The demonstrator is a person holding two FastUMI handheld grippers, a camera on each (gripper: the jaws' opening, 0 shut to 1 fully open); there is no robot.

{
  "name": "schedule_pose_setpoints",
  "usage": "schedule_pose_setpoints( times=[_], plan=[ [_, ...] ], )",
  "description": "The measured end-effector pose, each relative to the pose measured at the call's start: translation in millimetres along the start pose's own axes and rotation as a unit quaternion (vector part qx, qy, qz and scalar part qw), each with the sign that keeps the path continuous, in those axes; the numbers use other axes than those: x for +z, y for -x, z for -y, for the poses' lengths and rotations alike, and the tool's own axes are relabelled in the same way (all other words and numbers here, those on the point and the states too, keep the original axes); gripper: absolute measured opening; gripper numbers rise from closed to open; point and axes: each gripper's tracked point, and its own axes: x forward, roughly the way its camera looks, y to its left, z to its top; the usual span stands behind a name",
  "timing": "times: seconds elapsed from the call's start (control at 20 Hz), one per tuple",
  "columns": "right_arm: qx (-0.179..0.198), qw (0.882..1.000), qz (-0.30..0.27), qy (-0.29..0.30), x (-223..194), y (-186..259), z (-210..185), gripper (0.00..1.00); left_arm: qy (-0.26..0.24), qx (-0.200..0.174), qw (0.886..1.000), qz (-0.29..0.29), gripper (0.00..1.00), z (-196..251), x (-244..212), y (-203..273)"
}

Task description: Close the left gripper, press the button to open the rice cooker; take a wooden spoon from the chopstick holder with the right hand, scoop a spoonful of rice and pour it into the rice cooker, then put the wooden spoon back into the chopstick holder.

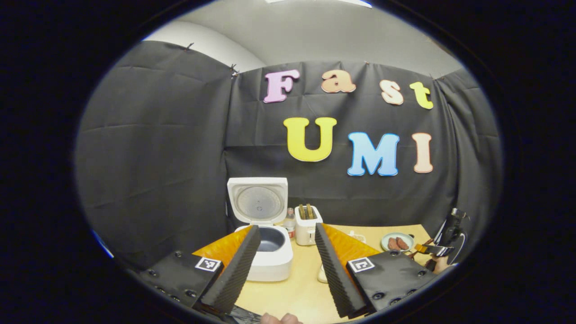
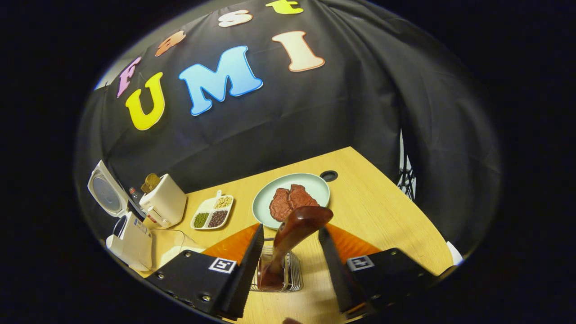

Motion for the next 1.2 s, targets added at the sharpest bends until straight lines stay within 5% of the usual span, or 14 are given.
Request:
schedule_pose_setpoints(
  times=[0.05, 0.2, 0.25, 0.45, 0.75, 0.95, 1.2],
  plan=[
    [0.005, 1.0, -0.002, -0.007, 2, -1, -3, 0.38, 0.003, 0.002, 1.0, -0.001, 0.82, -3, 0, 1],
    [0.013, 1.0, -0.007, -0.027, -2, -10, -9, 0.39, 0.009, 0.009, 1.0, -0.005, 0.87, -14, -4, 4],
    [0.014, 0.999, -0.015, -0.035, 0, -4, -12, 0.18, 0.011, 0.012, 1.0, -0.008, 0.84, -18, -7, 5],
    [0.045, 0.997, -0.01, -0.068, 13, 16, -26, 0.17, 0.017, 0.019, 1.0, -0.008, 0.82, -29, -7, 11],
    [0.067, 0.996, 0.038, -0.043, 69, 55, -47, 0.17, 0.042, 0.014, 0.999, 0.002, 0.82, -40, -9, 8],
    [0.127, 0.99, 0.049, -0.022, 97, 83, -120, 0.17, 0.066, 0.005, 0.998, 0.01, 0.82, -48, -11, 4],
    [0.178, 0.984, 0.003, 0.025, 56, 72, -214, 0.17, 0.09, 0.0, 0.996, 0.025, 0.82, -64, -6, 1]
  ],
)
